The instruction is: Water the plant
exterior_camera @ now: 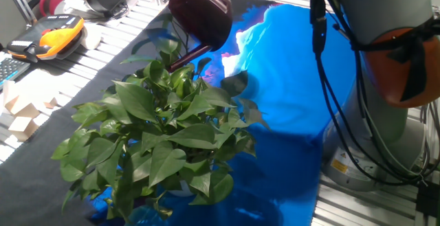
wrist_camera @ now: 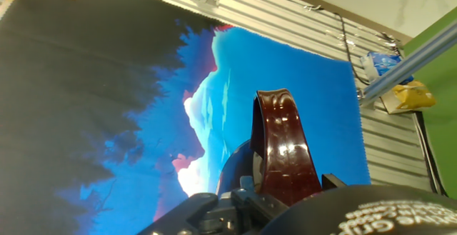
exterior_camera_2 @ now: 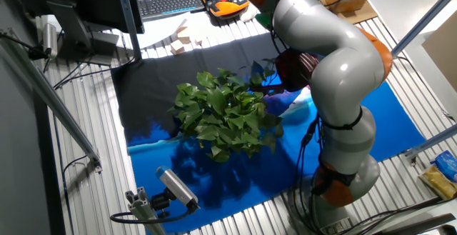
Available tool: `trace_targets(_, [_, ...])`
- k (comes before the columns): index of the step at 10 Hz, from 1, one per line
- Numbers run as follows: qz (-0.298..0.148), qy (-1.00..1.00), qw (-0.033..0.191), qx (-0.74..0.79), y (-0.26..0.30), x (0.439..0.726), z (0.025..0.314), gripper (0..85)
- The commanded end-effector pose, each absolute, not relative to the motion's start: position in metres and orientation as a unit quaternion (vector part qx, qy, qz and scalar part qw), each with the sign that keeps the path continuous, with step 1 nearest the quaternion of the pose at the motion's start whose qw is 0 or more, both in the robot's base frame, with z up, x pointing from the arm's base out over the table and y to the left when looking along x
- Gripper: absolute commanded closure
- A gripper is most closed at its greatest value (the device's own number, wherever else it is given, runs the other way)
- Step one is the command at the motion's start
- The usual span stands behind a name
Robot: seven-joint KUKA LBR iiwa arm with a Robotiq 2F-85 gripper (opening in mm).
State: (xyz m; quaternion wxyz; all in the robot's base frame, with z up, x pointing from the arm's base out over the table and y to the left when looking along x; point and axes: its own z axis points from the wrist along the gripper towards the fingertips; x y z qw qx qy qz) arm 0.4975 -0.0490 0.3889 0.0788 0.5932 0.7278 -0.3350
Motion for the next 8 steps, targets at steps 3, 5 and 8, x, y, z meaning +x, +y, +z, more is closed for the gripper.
trace_targets(3, [-0.338, 0.726, 0.079, 0.594, -0.0485, 0.4974, 0.3888, 85.0])
trace_targets(5, [-0.338, 0.726, 0.079, 0.594, -0.0482, 0.4973, 0.389, 85.0])
trace_targets(8, [-0.341, 0.723, 0.08, 0.595, -0.0474, 0.4973, 0.3894, 85.0])
